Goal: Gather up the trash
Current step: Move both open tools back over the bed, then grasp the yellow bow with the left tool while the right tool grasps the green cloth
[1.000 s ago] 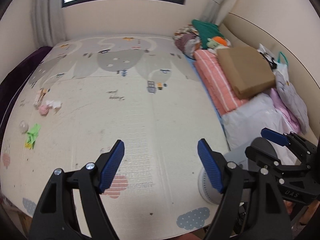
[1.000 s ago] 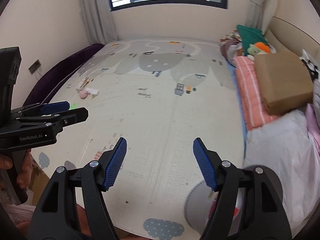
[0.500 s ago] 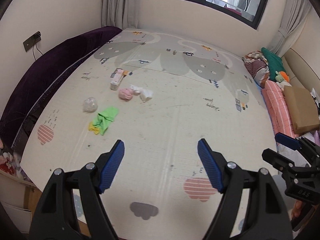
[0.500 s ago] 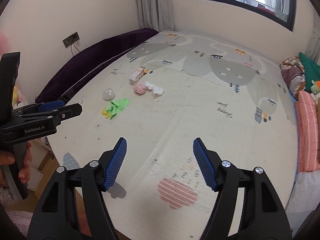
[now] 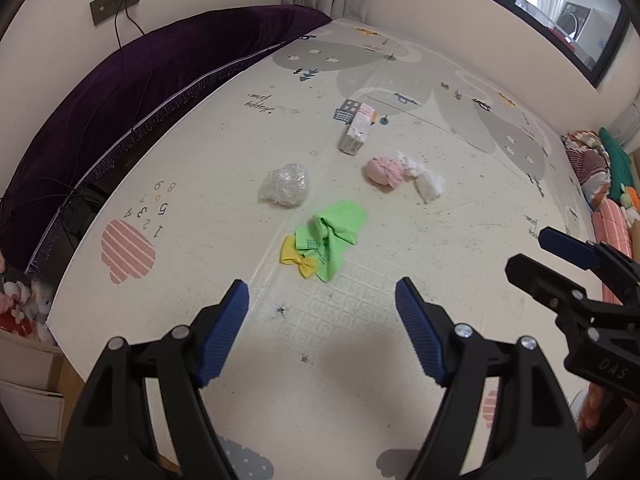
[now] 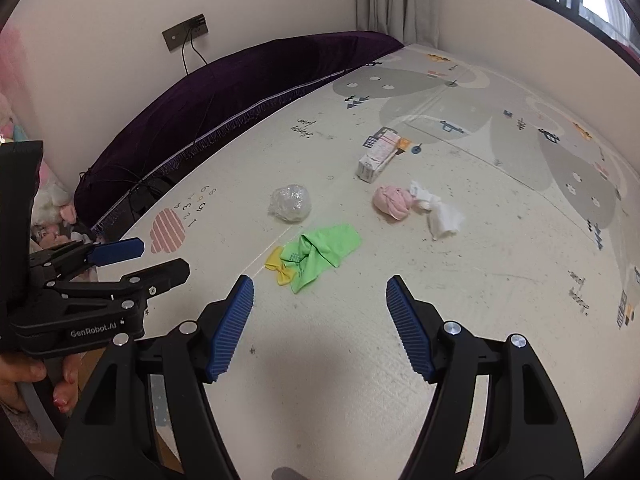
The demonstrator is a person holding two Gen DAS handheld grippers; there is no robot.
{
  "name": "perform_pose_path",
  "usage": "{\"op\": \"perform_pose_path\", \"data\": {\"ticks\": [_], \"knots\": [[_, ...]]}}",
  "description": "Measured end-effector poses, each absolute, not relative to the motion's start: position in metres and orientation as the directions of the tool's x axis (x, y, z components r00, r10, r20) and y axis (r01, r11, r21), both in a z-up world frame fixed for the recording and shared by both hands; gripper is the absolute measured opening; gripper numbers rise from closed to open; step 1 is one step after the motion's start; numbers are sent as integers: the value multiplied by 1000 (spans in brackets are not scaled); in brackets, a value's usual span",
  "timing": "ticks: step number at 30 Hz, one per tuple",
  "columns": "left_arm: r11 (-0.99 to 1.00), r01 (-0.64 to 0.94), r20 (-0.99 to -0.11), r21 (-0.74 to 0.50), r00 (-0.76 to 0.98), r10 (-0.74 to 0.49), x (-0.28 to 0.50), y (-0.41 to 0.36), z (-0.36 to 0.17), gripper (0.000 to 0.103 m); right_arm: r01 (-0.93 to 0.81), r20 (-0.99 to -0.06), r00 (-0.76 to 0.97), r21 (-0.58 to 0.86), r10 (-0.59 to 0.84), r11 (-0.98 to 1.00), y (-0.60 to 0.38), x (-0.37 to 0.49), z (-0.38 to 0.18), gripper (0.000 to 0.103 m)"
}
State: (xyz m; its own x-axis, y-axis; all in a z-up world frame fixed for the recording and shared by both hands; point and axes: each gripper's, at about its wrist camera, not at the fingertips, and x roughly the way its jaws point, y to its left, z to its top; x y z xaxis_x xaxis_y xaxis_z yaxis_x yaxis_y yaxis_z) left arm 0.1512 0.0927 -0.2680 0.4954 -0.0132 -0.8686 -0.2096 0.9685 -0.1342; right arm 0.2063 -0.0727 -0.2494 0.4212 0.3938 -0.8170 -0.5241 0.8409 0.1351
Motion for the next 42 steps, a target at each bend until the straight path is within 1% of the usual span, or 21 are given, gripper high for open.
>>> {"op": "perform_pose_path", "data": {"ticks": [9, 12, 18, 19, 20, 21, 23, 24, 25, 26, 27, 28, 29, 31, 36, 39, 40, 41, 42], "knots": [[947, -292, -895, -135, 447, 10, 198, 133, -367, 76, -573, -860, 375, 79, 347, 815, 0, 282, -382, 67], [950, -288, -900, -120, 436, 19, 209, 138, -392, 76, -588, -863, 359, 87, 356, 804, 18, 295, -414, 67], [958, -267, -906, -106, 424, 18, 218, 142, -430, 76, -609, -870, 351, 68, 345, 790, 43, 309, -459, 66], [959, -265, -906, -99, 423, 23, 219, 141, -434, 76, -606, -876, 345, 65, 335, 793, 44, 311, -466, 63], [961, -261, -906, -92, 423, 28, 220, 140, -437, 76, -603, -881, 339, 64, 329, 795, 45, 314, -472, 57], [961, -260, -906, -92, 422, 28, 221, 139, -441, 76, -601, -886, 332, 64, 322, 796, 45, 316, -477, 55], [957, -268, -909, -109, 418, 13, 224, 139, -448, 76, -603, -895, 311, 74, 319, 795, 43, 319, -486, 42], [955, -273, -910, -115, 415, 9, 226, 138, -452, 76, -601, -901, 302, 73, 310, 796, 42, 320, -490, 40], [954, -275, -910, -120, 415, 5, 227, 137, -455, 76, -600, -903, 300, 71, 307, 797, 40, 321, -492, 34], [954, -274, -910, -121, 414, 3, 229, 136, -458, 76, -601, -900, 311, 63, 306, 797, 37, 320, -492, 26], [955, -272, -910, -121, 414, 3, 232, 134, -460, 76, -601, -901, 310, 60, 302, 797, 35, 320, -491, 23], [955, -269, -909, -122, 416, 1, 234, 133, -462, 76, -601, -902, 303, 69, 307, 796, 32, 321, -491, 13], [956, -266, -908, -123, 419, -1, 237, 131, -463, 76, -598, -902, 300, 76, 310, 798, 29, 322, -490, 10], [958, -259, -908, -121, 419, -1, 243, 128, -466, 76, -592, -900, 313, 64, 303, 804, 24, 324, -487, 6], [961, -256, -914, -101, 406, 12, 257, 122, -480, 76, -578, -894, 329, 63, 303, 814, 11, 329, -481, 6], [967, -247, -915, -55, 400, 50, 261, 116, -486, 73, -573, -894, 329, 68, 305, 817, 6, 329, -479, 6], [970, -241, -915, -32, 398, 69, 261, 113, -487, 65, -573, -894, 327, 70, 306, 817, 5, 328, -478, 6], [971, -241, -914, -6, 394, 92, 260, 112, -487, 61, -573, -894, 326, 73, 308, 817, 3, 327, -477, 6], [970, -242, -912, 0, 398, 99, 259, 113, -487, 55, -573, -894, 324, 75, 310, 816, 3, 326, -476, 6]]}}
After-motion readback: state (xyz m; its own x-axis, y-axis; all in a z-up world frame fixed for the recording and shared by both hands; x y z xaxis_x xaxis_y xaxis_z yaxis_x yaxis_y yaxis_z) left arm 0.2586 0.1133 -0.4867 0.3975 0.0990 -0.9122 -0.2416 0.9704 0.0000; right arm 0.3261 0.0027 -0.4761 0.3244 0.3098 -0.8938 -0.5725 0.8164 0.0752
